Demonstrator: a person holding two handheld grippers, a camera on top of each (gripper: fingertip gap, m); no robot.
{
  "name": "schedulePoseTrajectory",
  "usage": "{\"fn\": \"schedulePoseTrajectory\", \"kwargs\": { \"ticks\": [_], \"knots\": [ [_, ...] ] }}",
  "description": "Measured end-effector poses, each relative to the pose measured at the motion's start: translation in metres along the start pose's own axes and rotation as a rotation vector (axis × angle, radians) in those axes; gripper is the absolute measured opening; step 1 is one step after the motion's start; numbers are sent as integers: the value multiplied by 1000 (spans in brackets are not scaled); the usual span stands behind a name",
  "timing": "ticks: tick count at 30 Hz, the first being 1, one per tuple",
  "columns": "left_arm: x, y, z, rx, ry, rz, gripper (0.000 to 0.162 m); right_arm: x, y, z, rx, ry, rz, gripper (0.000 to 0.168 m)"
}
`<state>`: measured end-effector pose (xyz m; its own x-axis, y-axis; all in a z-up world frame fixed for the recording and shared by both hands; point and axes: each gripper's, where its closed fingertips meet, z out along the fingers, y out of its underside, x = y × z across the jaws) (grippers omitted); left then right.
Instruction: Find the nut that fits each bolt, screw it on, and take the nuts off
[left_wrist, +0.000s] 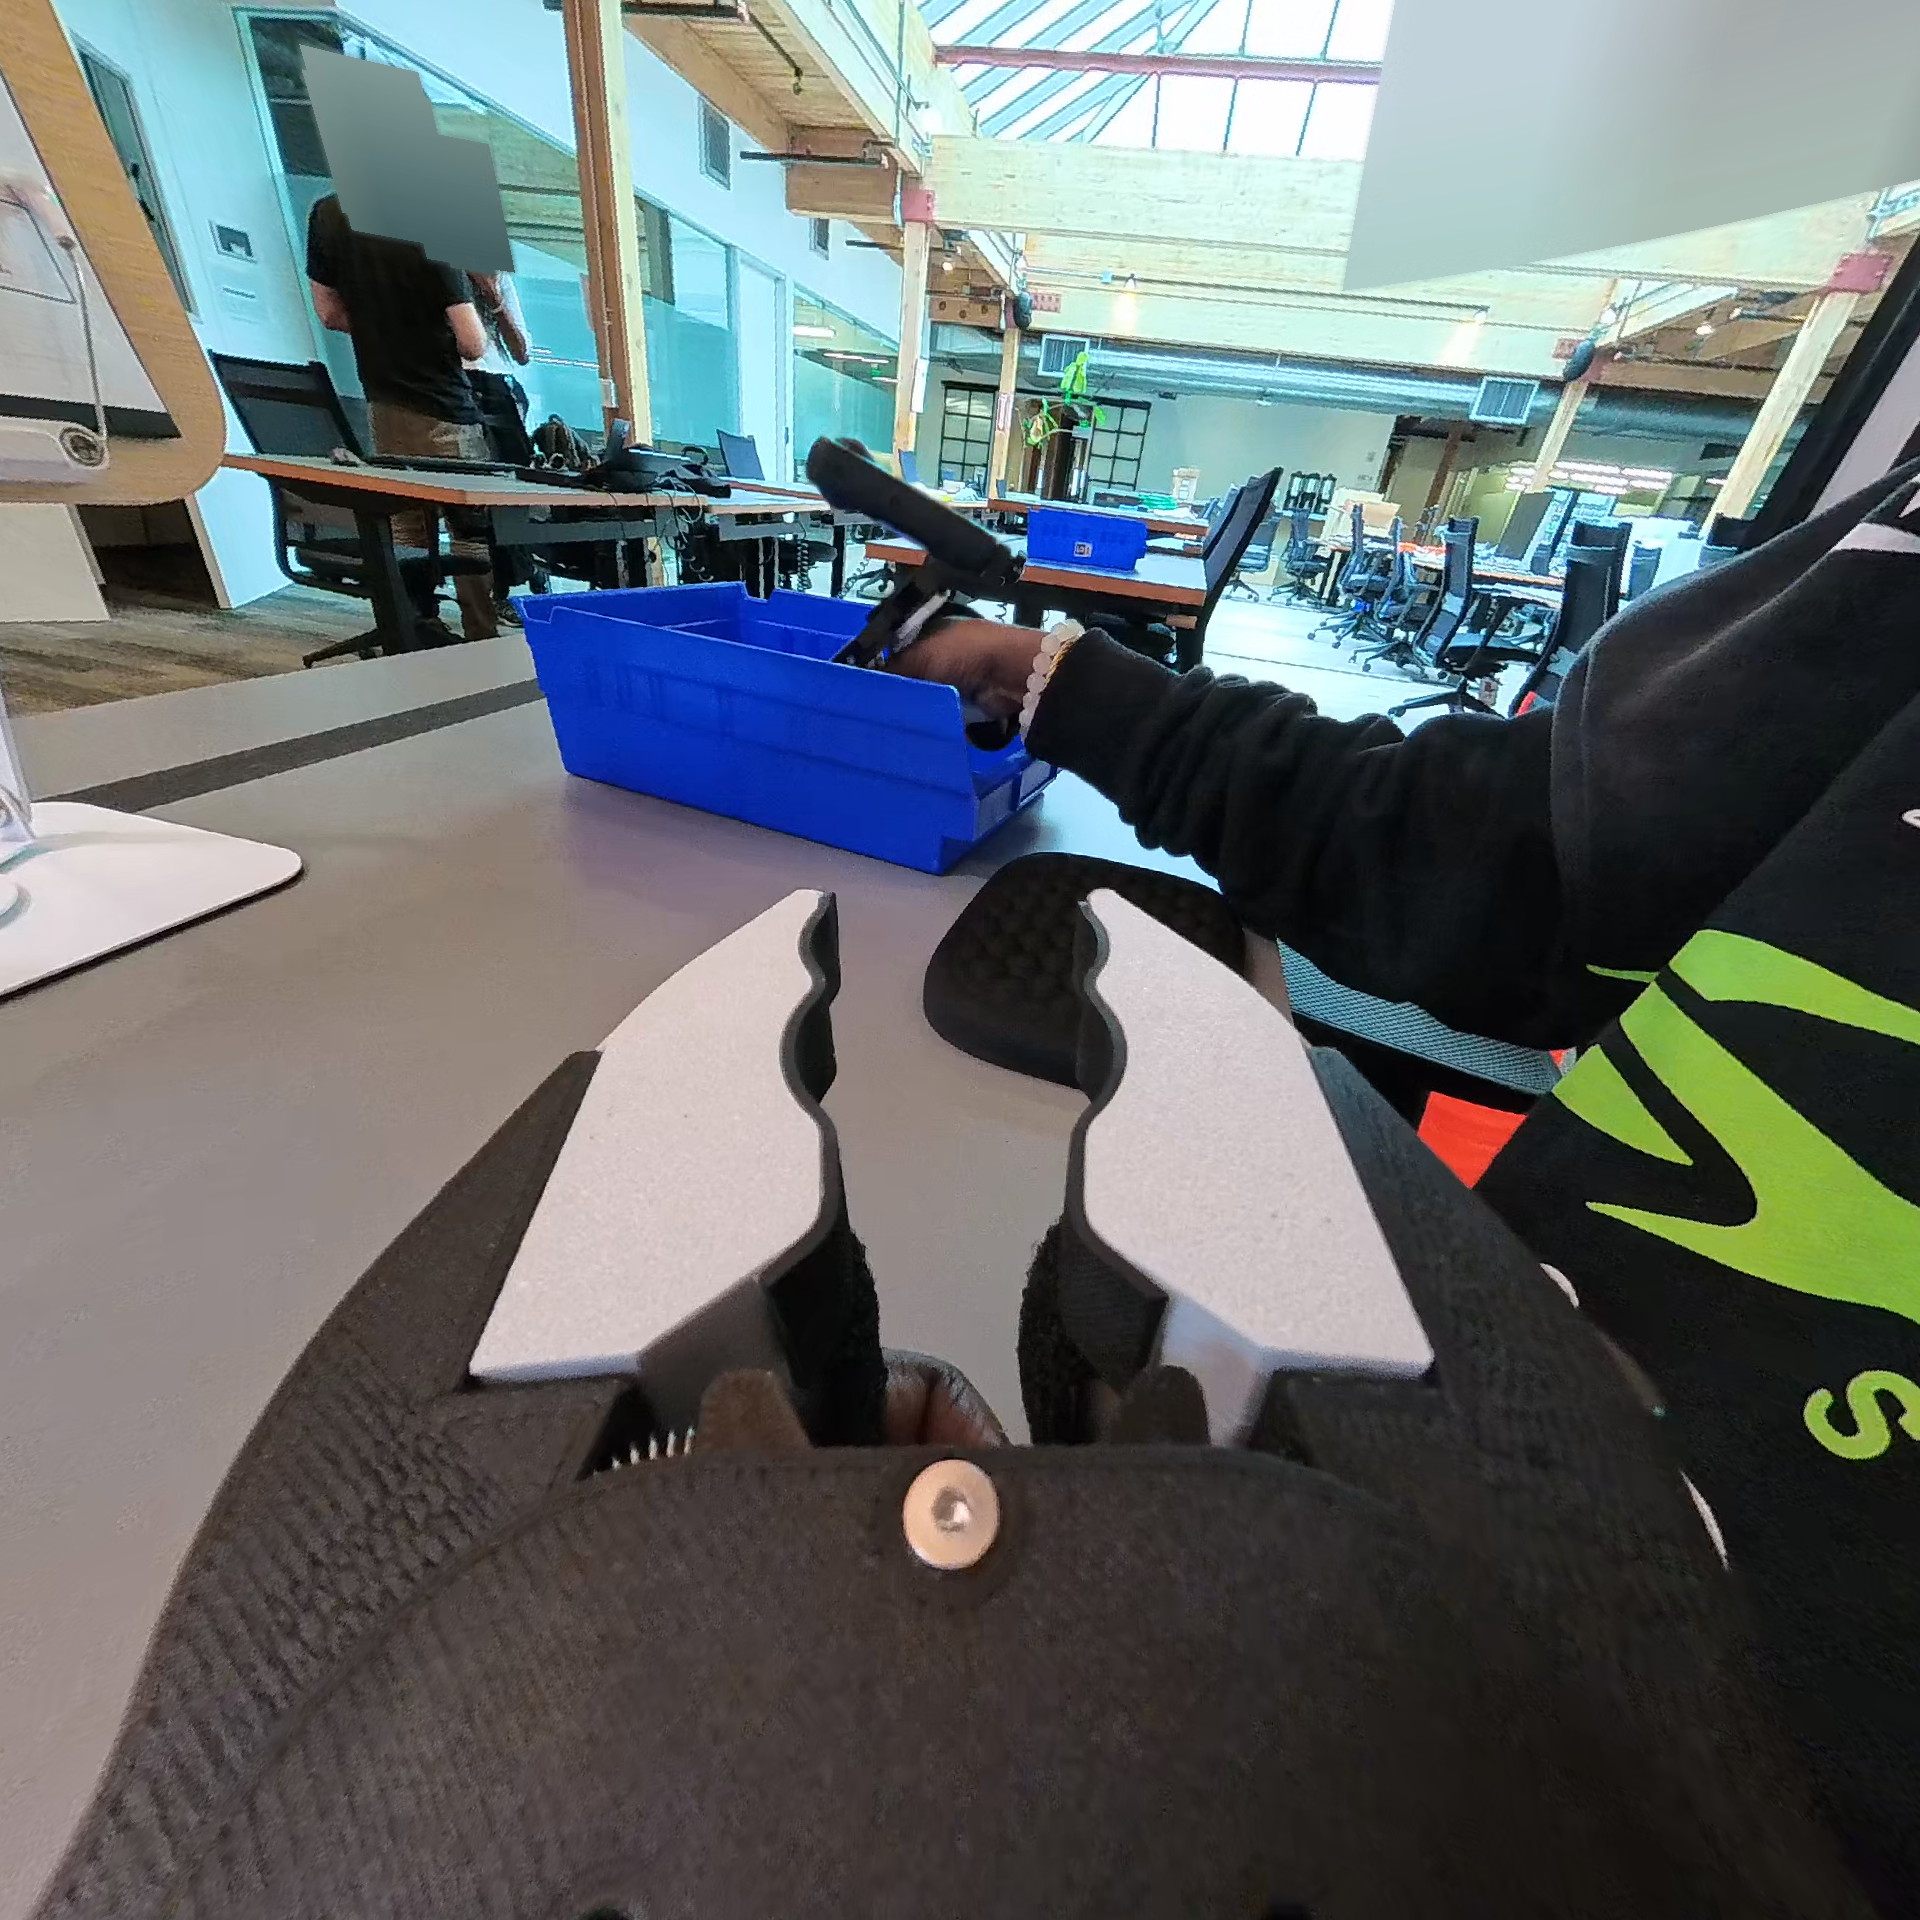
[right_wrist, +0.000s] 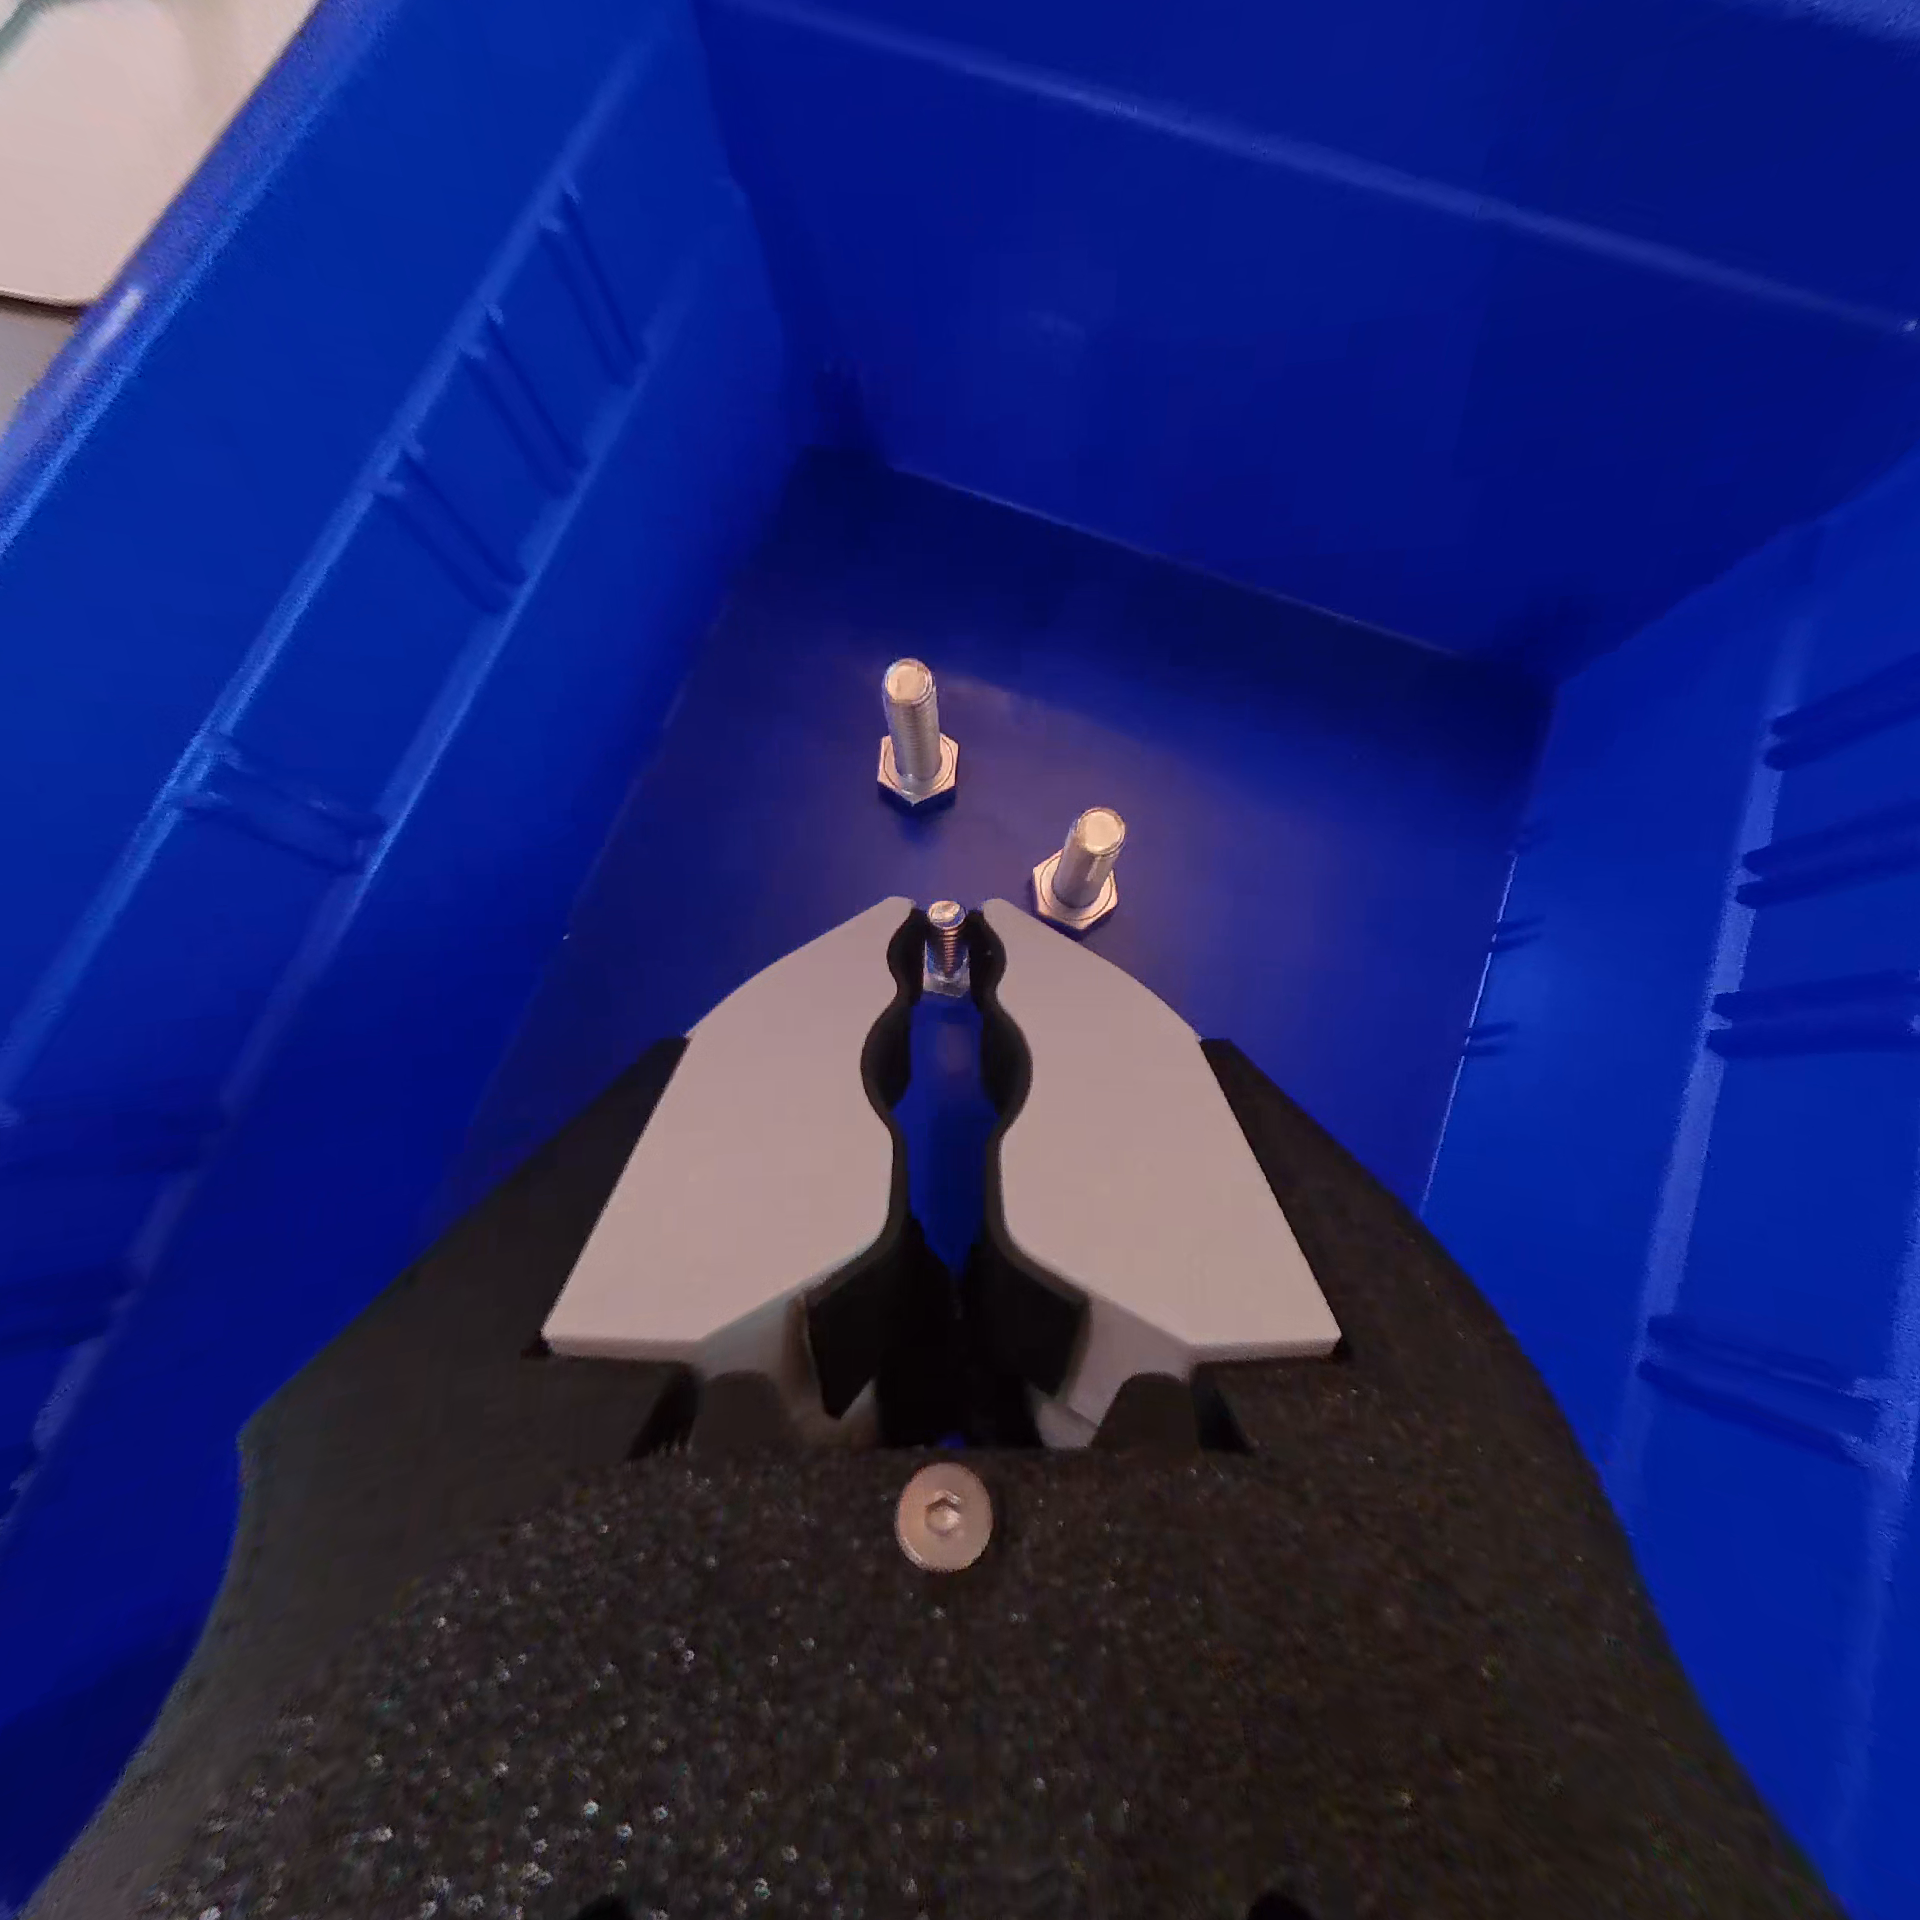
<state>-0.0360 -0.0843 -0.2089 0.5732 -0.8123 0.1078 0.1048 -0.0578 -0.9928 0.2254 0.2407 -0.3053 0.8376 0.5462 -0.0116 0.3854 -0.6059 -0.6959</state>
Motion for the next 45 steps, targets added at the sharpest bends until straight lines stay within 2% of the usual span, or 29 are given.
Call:
{"fn": "schedulePoseTrajectory", "kwargs": {
  "ticks": [3,8,11,13,17,21,26,29,31,37,41,45],
  "knots": [
    [-1,0,0,2,-3,-1,43,0,5,2,-16,4,-1,9],
    [-1,-6,-4,29,-25,15,43,-7,-9,-16,92,-12,22,16],
    [2,-12,-10,22,-31,16,43,-22,-30,-47,253,-16,9,19],
    [4,-21,-18,28,-36,7,43,-41,-45,-74,388,-42,-9,26],
    [-1,-46,-40,53,-89,18,43,-96,-64,-136,686,-205,-42,40],
    [-34,-68,-80,9,-288,74,43,-150,-60,-184,894,-382,-66,37],
    [-116,-90,-161,-159,-651,82,42,-193,-32,-191,897,-463,-161,36],
    [-175,-79,-215,-370,-874,34,41,-213,-13,-182,880,-479,-242,34],
    [-203,-64,-236,-485,-923,-60,39,-221,-3,-173,861,-488,-284,33],
    [-264,-1,-274,-751,-981,-323,34,-226,8,-161,846,-538,-267,33],
    [-284,36,-293,-915,-1049,-361,31,-224,10,-157,827,-526,-278,33],
    [-288,52,-294,-950,-1038,-378,28,-222,10,-158,835,-529,-269,33]
  ]
}}
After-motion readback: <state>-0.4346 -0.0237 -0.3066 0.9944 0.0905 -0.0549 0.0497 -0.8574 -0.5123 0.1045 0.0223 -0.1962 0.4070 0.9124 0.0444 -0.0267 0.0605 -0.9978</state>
